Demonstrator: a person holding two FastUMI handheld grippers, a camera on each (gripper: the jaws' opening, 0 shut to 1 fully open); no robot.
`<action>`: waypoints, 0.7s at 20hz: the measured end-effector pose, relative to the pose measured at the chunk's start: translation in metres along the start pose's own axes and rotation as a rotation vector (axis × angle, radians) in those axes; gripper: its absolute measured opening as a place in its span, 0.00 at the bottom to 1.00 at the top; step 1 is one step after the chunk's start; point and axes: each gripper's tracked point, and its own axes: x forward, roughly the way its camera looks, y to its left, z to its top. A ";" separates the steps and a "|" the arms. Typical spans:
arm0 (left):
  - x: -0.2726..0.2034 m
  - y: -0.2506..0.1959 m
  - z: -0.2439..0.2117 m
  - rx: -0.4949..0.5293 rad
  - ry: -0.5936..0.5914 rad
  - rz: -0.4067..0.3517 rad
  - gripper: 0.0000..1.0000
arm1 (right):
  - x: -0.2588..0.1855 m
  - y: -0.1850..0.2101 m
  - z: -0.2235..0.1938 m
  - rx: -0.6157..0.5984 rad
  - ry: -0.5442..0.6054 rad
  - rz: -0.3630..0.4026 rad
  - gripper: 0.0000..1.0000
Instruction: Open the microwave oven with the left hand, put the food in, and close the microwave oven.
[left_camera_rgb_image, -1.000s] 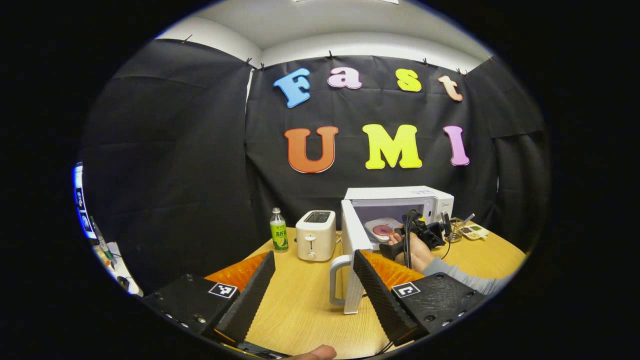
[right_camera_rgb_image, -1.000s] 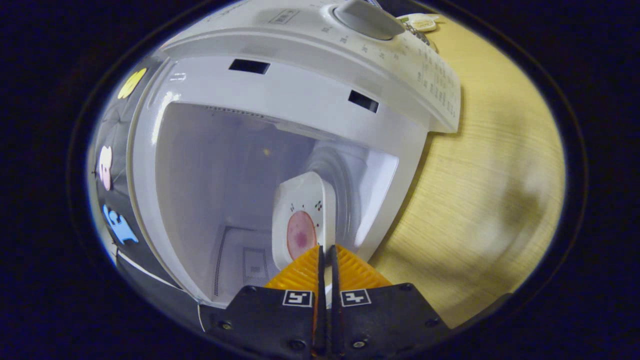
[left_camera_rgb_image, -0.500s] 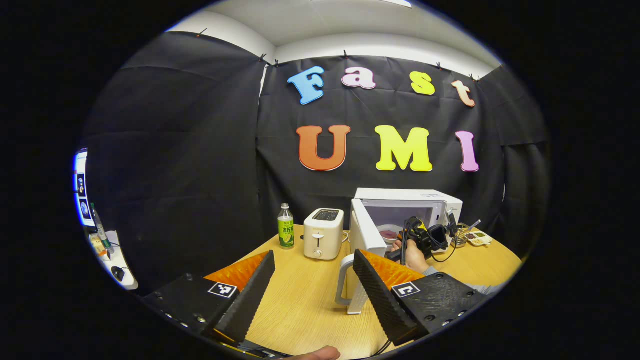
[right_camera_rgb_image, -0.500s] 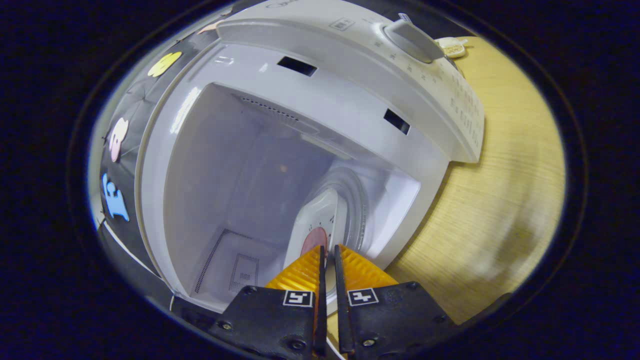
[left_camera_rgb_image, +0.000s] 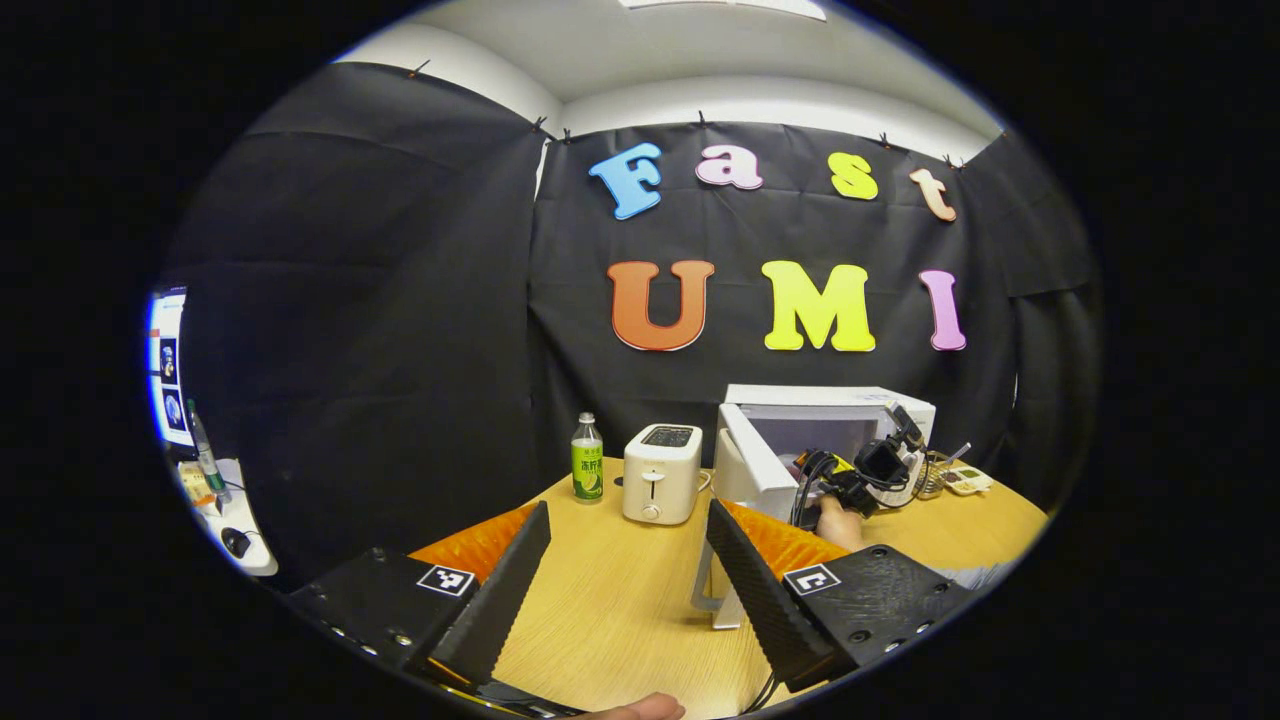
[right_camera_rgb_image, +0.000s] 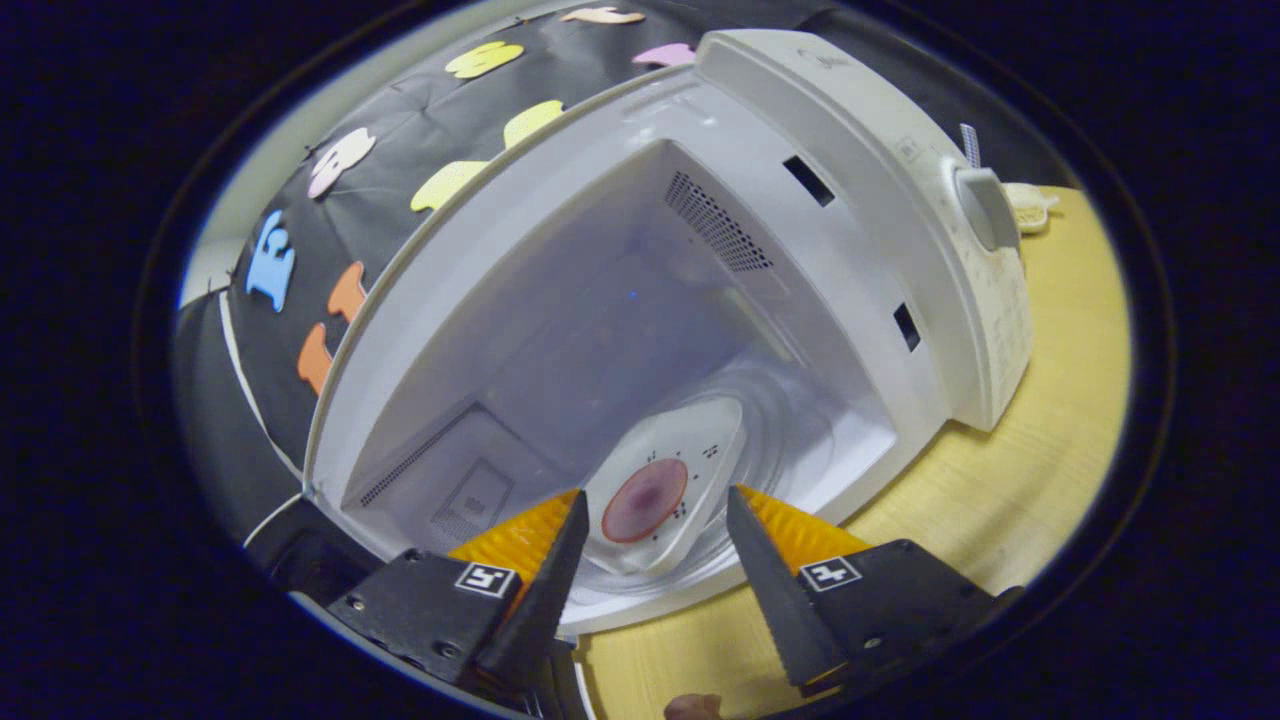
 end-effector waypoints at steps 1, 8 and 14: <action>0.002 0.002 -0.004 -0.010 0.005 -0.001 0.96 | -0.006 0.000 -0.001 -0.044 0.009 0.009 0.96; 0.010 0.010 -0.039 -0.023 0.058 -0.018 0.95 | -0.082 0.005 0.037 -0.281 -0.029 0.120 1.00; 0.006 0.017 -0.030 -0.031 0.016 -0.031 0.94 | -0.159 0.005 0.099 -0.340 -0.048 0.185 1.00</action>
